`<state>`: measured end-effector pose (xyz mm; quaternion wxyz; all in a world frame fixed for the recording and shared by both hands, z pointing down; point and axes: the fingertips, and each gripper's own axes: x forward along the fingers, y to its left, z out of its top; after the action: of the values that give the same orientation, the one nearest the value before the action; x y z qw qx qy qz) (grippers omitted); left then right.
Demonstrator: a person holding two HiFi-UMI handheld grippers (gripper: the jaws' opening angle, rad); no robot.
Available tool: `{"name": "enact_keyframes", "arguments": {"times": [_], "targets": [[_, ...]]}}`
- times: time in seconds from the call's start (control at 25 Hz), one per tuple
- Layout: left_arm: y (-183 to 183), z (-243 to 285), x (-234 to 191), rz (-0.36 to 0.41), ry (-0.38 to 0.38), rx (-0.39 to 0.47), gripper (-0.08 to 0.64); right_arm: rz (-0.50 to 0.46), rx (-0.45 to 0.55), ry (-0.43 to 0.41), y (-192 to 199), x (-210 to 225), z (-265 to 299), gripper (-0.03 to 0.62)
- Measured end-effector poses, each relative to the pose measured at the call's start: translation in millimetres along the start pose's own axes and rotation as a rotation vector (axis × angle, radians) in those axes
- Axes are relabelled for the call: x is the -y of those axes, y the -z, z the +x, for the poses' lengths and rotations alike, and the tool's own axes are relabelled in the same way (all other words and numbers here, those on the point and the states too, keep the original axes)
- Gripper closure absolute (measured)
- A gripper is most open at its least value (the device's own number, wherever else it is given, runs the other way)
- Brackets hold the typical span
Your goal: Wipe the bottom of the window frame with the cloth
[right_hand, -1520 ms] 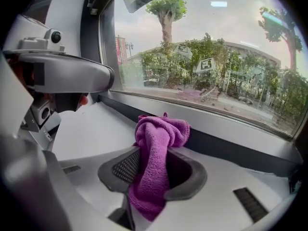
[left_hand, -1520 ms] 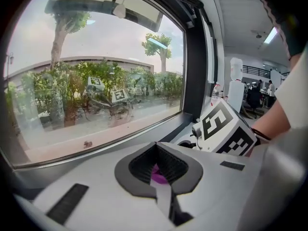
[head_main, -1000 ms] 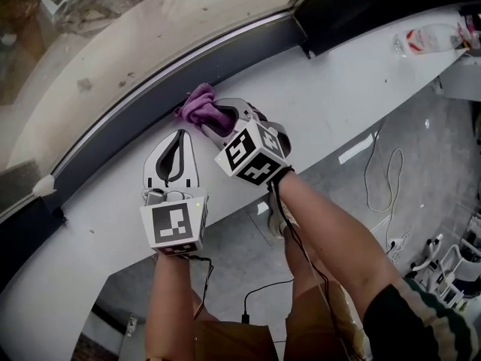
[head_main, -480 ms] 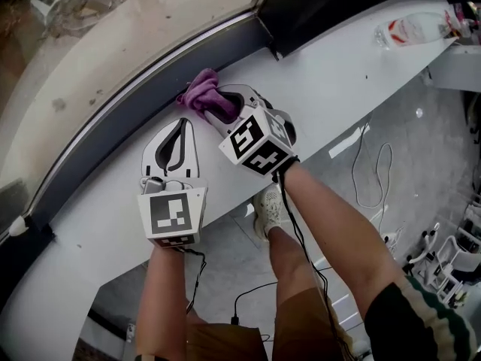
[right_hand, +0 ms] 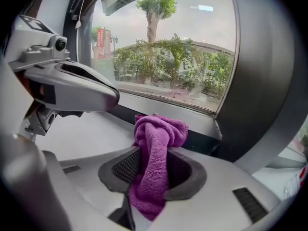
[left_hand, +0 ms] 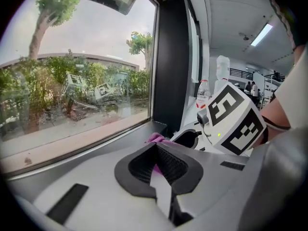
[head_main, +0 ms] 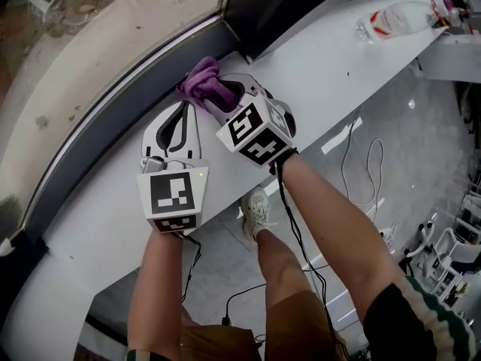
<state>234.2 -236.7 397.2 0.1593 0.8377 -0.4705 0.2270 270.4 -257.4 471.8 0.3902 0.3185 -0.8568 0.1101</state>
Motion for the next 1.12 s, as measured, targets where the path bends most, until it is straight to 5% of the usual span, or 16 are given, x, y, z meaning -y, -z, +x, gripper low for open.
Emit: {"name": "enact_keyframes", "arguments": {"times": [0.44,1.12], "targets": [[-9,18,27,0.016,0.047,-0.010,0.551,0.035,-0.056,0.083,23,55,-18,0.442],[5,16,64,0.030,0.107,-0.048,0.551,0.063,-0.072,0.070,48,40,-31,0.462]]}}
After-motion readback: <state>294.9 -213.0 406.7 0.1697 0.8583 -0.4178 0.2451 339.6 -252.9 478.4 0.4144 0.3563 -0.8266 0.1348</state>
